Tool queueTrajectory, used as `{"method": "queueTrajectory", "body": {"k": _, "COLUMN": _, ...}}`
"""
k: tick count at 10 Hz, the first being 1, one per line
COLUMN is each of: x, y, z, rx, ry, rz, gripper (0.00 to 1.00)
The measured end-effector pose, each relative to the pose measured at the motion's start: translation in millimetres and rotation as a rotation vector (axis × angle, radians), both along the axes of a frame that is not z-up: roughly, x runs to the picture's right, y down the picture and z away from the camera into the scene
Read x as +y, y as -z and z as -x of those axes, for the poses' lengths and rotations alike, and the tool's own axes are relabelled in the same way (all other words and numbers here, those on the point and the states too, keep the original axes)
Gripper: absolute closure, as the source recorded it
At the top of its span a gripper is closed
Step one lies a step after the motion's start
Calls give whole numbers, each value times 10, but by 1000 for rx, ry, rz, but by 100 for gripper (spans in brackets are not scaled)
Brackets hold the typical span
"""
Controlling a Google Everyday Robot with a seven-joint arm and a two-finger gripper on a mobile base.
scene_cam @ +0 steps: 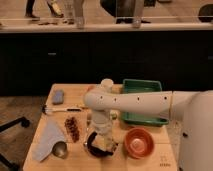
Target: Place eraser in purple bowl
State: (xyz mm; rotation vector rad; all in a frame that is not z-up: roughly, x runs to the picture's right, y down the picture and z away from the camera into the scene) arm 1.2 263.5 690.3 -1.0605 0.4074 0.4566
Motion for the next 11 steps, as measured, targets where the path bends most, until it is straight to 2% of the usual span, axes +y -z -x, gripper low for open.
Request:
{"method": "queueTrajectory", "body": {"k": 3, "x": 0, "y": 0, "z": 0, "rx": 0, "ry": 0, "rz": 0, "gripper": 100}}
{"method": "queueTrajectory", "body": {"k": 4, "x": 3, "y": -1, "z": 0, "rx": 0, "ry": 0, "rz": 1, "gripper": 96}}
{"method": "queueTrajectory", "body": {"k": 11, "x": 7, "y": -3, "z": 0, "rx": 0, "ry": 0, "rz": 2, "gripper": 28}}
